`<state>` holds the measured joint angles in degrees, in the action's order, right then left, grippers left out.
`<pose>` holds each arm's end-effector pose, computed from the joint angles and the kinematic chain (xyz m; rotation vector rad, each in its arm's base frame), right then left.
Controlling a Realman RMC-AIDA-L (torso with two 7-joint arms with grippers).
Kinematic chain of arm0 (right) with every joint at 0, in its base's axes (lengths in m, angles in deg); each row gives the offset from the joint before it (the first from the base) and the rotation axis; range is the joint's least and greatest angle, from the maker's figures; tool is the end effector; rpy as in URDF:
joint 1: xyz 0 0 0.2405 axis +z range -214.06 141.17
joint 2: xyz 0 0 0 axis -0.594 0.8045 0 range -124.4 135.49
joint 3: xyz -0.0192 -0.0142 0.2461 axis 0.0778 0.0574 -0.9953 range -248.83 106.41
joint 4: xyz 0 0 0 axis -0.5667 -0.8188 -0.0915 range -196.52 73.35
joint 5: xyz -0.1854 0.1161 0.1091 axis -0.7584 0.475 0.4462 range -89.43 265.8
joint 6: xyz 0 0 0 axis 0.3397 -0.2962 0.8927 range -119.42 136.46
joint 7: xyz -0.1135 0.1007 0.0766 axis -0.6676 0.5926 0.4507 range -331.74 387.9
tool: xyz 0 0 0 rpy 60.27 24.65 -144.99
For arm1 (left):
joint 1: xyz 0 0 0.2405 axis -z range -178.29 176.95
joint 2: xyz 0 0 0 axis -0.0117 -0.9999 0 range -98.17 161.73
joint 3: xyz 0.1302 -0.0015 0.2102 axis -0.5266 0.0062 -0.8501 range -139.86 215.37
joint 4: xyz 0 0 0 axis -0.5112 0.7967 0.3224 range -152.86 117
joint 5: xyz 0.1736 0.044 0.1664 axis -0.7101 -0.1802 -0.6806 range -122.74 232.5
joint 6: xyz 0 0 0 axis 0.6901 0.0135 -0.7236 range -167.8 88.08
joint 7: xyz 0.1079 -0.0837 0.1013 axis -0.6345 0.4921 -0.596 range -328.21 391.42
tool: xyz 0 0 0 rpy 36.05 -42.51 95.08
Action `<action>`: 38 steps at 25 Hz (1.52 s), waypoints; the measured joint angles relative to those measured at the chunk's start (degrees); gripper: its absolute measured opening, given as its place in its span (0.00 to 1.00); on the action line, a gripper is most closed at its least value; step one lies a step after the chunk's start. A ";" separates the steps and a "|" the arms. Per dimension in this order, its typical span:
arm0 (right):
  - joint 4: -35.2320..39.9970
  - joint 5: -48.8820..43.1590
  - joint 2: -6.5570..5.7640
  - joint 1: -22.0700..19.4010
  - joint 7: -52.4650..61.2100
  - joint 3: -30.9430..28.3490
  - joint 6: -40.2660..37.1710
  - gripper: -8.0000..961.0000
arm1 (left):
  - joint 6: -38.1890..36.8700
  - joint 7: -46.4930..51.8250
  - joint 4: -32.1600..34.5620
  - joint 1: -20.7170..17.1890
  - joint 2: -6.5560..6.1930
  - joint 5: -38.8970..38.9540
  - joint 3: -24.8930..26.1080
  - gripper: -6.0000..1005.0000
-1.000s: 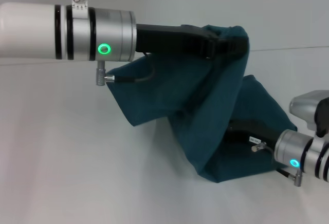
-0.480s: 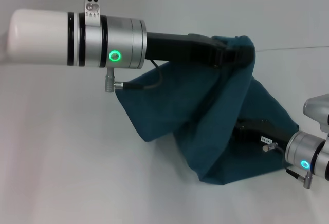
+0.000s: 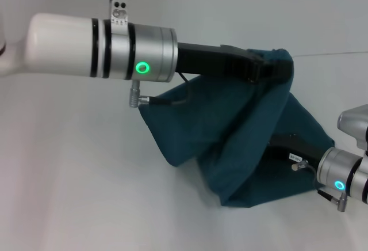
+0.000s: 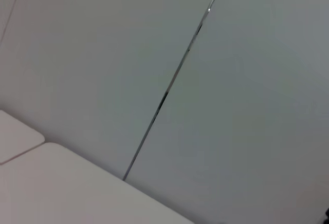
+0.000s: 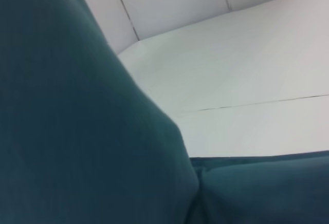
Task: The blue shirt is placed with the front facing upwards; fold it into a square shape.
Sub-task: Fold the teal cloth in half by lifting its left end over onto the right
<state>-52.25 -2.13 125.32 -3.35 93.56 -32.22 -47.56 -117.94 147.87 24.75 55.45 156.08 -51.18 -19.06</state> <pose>0.3255 0.3837 -0.0890 -2.1569 1.0735 0.6853 -0.0268 0.4307 -0.0724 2.9061 0.7832 0.8067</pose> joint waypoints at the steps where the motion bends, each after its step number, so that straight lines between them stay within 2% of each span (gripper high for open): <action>1: 0.02 0.05 -0.03 -0.13 0.00 -0.18 0.01 0.02 | 0.78 0.02 -0.30 0.13 0.04 0.12 -0.77 0.04; 5: 0.40 0.17 -0.15 -0.77 0.13 -1.64 0.31 0.02 | 4.39 0.05 -2.00 0.38 0.07 1.82 -4.70 0.04; 10: 1.94 0.20 -0.21 -2.54 0.10 -7.49 0.20 0.02 | 8.50 0.31 -2.89 0.76 0.19 2.96 -9.12 0.04; 23: 7.73 0.33 -0.34 -8.25 0.89 -17.02 -2.44 0.04 | 13.70 0.04 -6.48 3.29 0.35 6.42 -14.09 0.05; 29: 8.65 0.32 -0.34 -8.94 1.22 -18.06 -2.53 0.10 | 17.97 0.29 -7.19 3.90 0.34 9.84 -20.04 0.05; 38: 8.93 0.32 -0.34 -9.53 1.59 -18.13 -2.54 0.13 | 25.16 0.45 -7.45 5.44 0.33 13.35 -27.88 0.05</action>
<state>-43.32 -1.81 124.98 -12.88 95.16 -50.34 -50.10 -92.78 148.32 17.30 60.88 156.41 -37.84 -46.94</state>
